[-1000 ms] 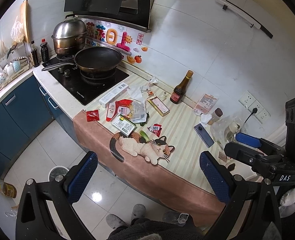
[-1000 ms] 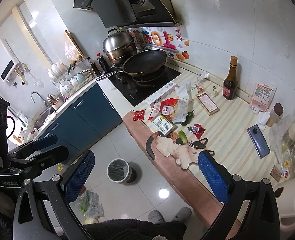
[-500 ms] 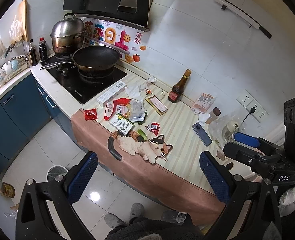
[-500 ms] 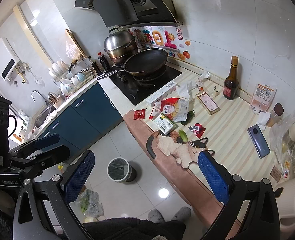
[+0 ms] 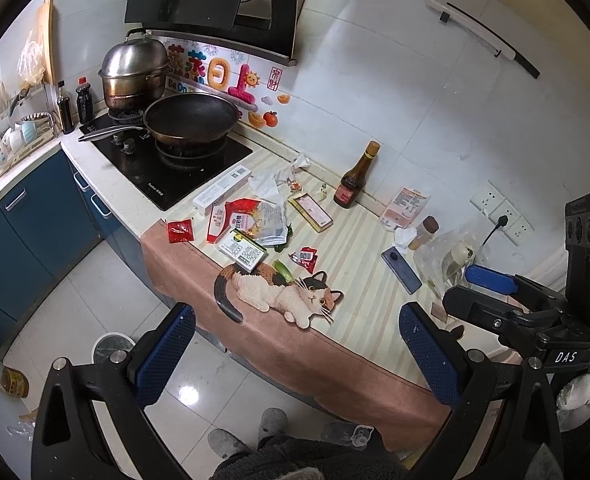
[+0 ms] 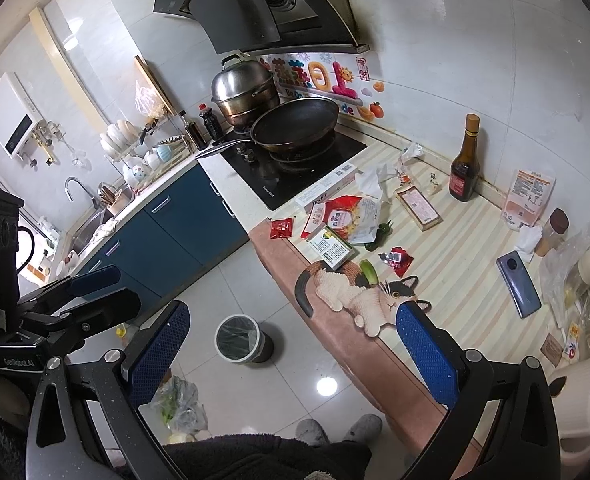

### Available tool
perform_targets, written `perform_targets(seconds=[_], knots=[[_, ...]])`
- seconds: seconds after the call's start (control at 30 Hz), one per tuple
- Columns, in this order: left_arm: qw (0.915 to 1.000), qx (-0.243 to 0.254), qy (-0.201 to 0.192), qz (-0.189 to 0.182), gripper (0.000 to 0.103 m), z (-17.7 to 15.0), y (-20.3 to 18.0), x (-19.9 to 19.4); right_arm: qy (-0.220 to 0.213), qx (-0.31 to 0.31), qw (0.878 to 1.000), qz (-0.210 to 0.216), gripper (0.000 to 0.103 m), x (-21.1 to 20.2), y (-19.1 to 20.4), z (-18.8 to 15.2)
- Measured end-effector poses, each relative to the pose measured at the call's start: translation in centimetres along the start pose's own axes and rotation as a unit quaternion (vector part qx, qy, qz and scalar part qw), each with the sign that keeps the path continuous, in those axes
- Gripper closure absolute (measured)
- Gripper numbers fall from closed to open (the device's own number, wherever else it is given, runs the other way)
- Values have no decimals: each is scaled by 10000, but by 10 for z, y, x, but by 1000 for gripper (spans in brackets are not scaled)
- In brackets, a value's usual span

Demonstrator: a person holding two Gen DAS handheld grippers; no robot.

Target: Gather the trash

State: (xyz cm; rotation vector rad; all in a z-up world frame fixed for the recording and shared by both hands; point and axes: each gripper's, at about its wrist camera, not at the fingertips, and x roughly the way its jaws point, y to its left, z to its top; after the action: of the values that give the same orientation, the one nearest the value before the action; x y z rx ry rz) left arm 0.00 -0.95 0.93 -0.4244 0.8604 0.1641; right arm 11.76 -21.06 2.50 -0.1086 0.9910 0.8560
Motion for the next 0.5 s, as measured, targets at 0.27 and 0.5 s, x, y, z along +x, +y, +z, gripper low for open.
perform_targets(seconds=[0.27,0.5], knots=[[10000,-3,-5,-2,0,0,0,-1,-5,-5,10000,-1,0,-1,2,0],[10000,-2,-14,-5,0,4,0,-2,-11,-6,10000,-4,0,0,0,0]])
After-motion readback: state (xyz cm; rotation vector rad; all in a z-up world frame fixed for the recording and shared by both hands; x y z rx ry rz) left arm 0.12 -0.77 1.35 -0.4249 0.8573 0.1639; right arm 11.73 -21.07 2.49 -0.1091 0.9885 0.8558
